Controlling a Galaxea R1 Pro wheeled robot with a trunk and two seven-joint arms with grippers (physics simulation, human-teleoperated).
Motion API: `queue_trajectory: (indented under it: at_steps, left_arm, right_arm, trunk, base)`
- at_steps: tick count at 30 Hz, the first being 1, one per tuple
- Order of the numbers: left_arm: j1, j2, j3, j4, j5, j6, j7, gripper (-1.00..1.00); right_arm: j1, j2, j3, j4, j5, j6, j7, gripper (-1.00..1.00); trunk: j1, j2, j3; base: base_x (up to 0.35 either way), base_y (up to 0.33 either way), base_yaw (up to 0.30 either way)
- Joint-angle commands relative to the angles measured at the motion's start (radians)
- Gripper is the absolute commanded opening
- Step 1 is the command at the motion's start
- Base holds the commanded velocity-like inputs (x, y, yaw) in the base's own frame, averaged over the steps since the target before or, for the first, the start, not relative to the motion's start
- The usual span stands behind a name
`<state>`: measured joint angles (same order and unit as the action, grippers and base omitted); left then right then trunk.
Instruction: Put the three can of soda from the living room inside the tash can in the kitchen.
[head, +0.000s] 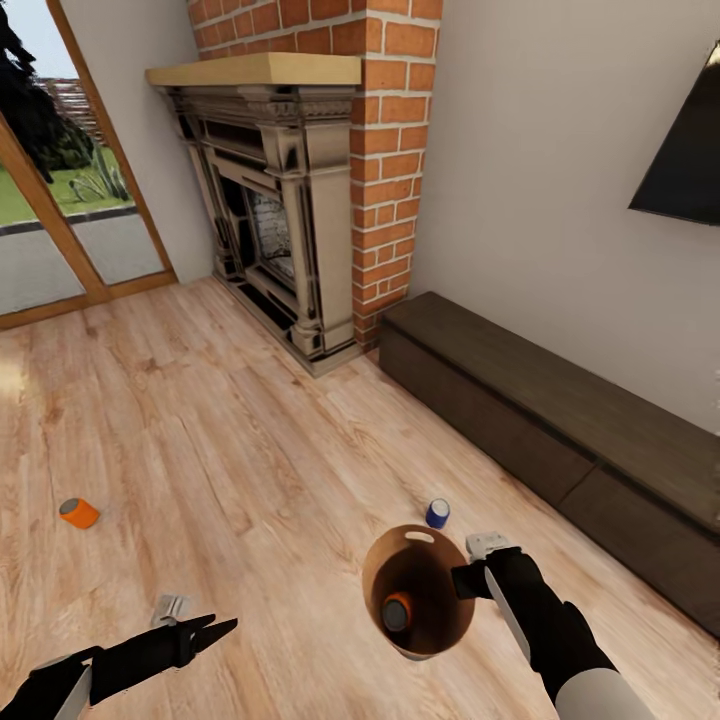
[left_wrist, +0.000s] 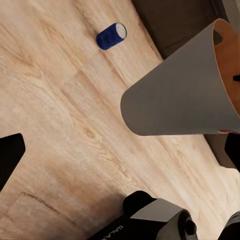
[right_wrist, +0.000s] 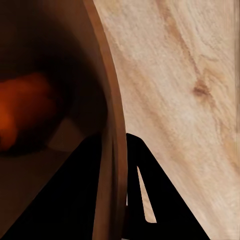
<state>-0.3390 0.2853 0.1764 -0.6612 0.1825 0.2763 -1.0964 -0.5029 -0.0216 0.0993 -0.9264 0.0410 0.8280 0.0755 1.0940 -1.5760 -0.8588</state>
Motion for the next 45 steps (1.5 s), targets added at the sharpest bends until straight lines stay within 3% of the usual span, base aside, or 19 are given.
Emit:
queue_trajectory:
  at_steps: [1, 30, 45]
  left_arm:
    - [0.0, 0.0, 0.0, 0.0, 0.0, 0.0, 0.0, 1.0]
    - [0.0, 0.0, -0.002, 0.002, 0.0, 0.0, 0.0, 1.0]
    - [0.0, 0.0, -0.004, 0.002, 0.0, -0.001, 0.0, 1.0]
  right_arm:
    - [0.0, 0.0, 0.0, 0.0, -0.015, 0.0, 0.006, -1.0]
    - [0.0, 0.0, 0.0, 0.0, -0.015, 0.0, 0.007, -1.0]
    - [0.0, 0.0, 0.0, -0.002, -0.015, 0.004, 0.007, -1.0]
  trunk:
    - [0.0, 0.0, 0.001]
    - [0.0, 0.0, 0.027]
    - [0.0, 0.0, 0.029]
  base:
    - [0.043, 0.0, -0.208]
    - [0.003, 0.001, -0.232]
    - [0.083, 0.245, -0.029]
